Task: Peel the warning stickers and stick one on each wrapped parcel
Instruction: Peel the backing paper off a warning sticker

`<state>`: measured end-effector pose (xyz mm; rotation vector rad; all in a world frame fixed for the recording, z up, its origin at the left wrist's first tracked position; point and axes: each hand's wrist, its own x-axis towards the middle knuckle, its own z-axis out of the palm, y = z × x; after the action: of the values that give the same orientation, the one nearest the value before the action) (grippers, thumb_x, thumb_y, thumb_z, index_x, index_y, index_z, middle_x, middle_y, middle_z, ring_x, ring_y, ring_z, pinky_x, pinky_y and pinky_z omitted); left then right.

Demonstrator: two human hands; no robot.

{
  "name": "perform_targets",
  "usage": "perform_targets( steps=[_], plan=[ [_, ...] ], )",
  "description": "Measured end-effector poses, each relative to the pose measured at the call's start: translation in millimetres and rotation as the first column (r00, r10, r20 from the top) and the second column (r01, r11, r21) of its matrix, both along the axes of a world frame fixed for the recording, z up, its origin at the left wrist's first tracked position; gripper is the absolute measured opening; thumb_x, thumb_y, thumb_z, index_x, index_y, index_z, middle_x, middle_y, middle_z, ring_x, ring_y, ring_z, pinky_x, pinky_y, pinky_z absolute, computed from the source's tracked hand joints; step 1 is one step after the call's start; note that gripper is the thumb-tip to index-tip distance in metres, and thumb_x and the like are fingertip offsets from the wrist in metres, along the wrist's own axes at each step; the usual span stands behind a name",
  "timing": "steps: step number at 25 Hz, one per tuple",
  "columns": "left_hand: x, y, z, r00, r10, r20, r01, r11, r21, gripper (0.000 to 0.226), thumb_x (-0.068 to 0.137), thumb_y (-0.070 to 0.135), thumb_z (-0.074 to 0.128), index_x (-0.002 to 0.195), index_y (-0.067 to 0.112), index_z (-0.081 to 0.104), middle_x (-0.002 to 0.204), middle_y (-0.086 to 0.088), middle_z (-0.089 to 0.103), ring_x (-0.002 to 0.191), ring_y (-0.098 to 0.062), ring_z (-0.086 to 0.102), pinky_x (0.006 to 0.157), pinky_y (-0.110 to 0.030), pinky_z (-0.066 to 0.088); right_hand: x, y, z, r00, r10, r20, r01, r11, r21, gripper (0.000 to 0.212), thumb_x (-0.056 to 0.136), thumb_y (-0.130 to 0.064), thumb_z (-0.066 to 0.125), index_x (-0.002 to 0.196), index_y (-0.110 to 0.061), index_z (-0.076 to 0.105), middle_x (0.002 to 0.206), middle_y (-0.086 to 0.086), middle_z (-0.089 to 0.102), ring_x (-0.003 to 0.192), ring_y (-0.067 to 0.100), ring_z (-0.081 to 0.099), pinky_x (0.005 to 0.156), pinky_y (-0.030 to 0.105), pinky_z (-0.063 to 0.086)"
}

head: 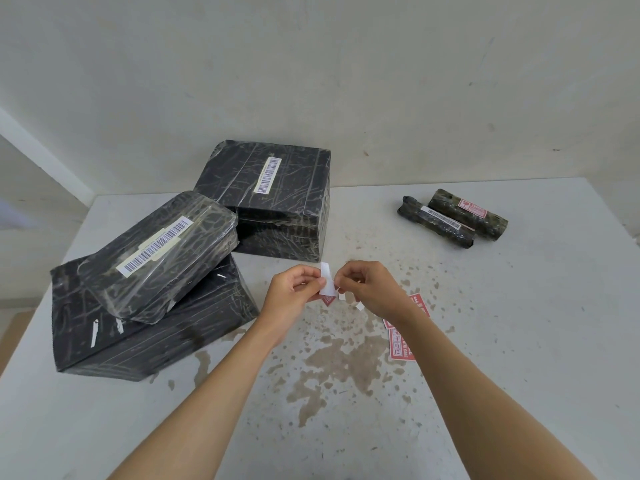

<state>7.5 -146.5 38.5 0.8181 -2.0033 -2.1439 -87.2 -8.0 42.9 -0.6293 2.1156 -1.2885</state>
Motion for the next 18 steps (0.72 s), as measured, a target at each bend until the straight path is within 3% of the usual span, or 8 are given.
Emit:
perform_targets(
  steps=[4,7,10,14,18],
  plan=[
    [2.4,-1.9,-3.5,0.999,0.029,0.02,-0.03,0.997,0.065,0.008,0.087,0.003,0.063,0.095,0.004,0.064,0.089,-0.012,0.068,0.083,-0.017,0.067,0.073,-0.02,0.055,-1.5,-4.7,-9.7,0.989,-0.086,0.123,0.09,0.996,-0.026,0.015,0.09,-0.005,0.054,0.079,-0.007,0.063,0.073,0.002,0.068,0.061,0.005,0.059,0.054,0.018,0.043],
    [9.2,-11.1,-8.8,0.991,0.108,0.073,-0.114,0.99,0.079,0.006,0.088,0.002,0.061,0.092,0.006,0.063,0.091,-0.009,0.067,0.085,-0.019,0.067,0.073,-0.02,0.056,-5.8,-5.3,-22.6,0.921,-0.304,0.243,0.314,0.949,-0.001,0.018,0.093,-0.005,0.05,0.078,-0.006,0.061,0.076,0.008,0.067,0.063,0.014,0.057,0.051,0.024,0.044],
    [14.6,-17.8,-16.0,0.966,0.206,0.154,-0.211,0.977,0.014,0.006,0.09,0.002,0.058,0.094,0.005,0.06,0.101,-0.012,0.065,0.087,-0.023,0.068,0.066,-0.019,0.056,-11.0,-1.8,-38.3,0.836,-0.492,0.244,0.479,0.87,0.114,0.023,0.094,-0.009,0.049,0.076,-0.006,0.062,0.072,0.007,0.063,0.064,0.017,0.054,0.056,0.029,0.044],
    [15.4,-7.3,-18.8,0.944,0.267,0.194,-0.218,0.946,-0.241,0.006,0.092,0.006,0.055,0.096,0.008,0.058,0.1,-0.006,0.061,0.082,-0.021,0.066,0.05,-0.01,0.047,-13.4,2.7,-50.6,0.819,-0.532,0.217,0.489,0.844,0.222,0.022,0.092,-0.007,0.049,0.076,-0.006,0.063,0.071,0.006,0.062,0.063,0.018,0.053,0.058,0.03,0.044],
    [11.3,-0.4,-15.5,0.948,0.278,0.151,-0.249,0.95,-0.189,0.009,0.09,0.004,0.056,0.097,0.009,0.06,0.102,-0.008,0.062,0.084,-0.021,0.066,0.053,-0.011,0.049,-13.6,3.5,-50.5,0.873,-0.474,0.119,0.43,0.86,0.274,0.019,0.09,-0.007,0.056,0.076,-0.006,0.068,0.071,0.009,0.065,0.061,0.02,0.054,0.051,0.027,0.041]
  ],
)
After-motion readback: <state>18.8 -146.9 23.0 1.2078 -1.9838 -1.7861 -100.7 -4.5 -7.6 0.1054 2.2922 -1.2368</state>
